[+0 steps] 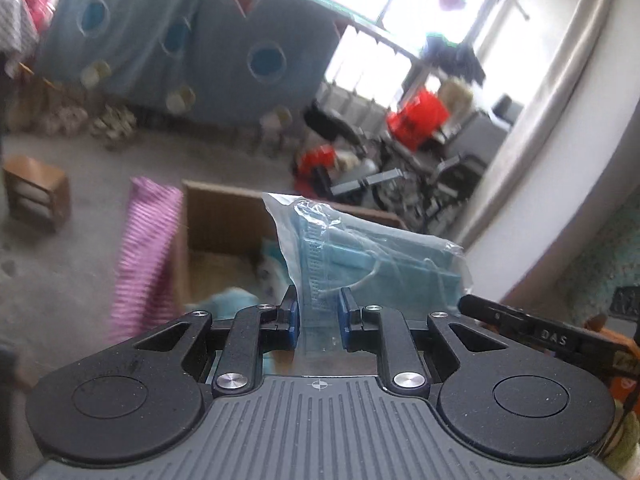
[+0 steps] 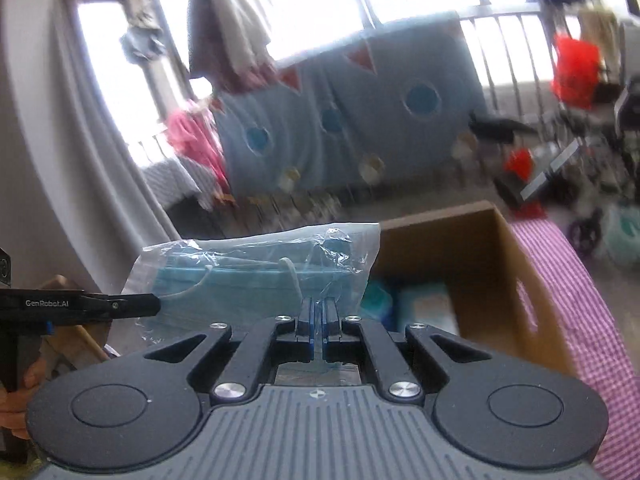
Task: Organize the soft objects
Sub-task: 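Lower the face-mask bag into the box and open the right gripper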
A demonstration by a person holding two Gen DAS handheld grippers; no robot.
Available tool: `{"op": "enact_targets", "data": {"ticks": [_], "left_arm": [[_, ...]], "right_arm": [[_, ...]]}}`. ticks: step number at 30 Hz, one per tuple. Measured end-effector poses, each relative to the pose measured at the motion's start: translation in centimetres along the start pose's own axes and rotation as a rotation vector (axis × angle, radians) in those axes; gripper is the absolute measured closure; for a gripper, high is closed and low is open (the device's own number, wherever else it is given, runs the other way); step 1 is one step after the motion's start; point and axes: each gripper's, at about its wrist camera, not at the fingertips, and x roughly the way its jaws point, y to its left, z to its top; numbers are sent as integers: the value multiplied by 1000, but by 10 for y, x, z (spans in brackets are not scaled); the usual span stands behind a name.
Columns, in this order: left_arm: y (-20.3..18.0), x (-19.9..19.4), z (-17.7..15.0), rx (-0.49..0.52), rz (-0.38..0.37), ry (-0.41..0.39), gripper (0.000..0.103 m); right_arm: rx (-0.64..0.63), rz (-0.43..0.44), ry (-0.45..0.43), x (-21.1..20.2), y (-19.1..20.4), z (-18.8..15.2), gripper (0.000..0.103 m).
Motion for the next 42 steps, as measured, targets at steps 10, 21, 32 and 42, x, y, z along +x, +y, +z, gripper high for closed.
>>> {"op": "enact_targets", "data": {"ticks": [10,21,32,42], "left_arm": [[5,125,-16,-54,-23,304,86],[8,161,-35,-35,35,486,70],[11,128,-24,-28,54,412,31],[2,54,-28,-6,-40,194,3]], "right_arm": [[98,-99,377,83,-92,0,99],[-71,-173,587,131,-89,-10,100],[-183,-206,626,133,-65,10,96],[-136,-57,589,190,-25,33,96]]}}
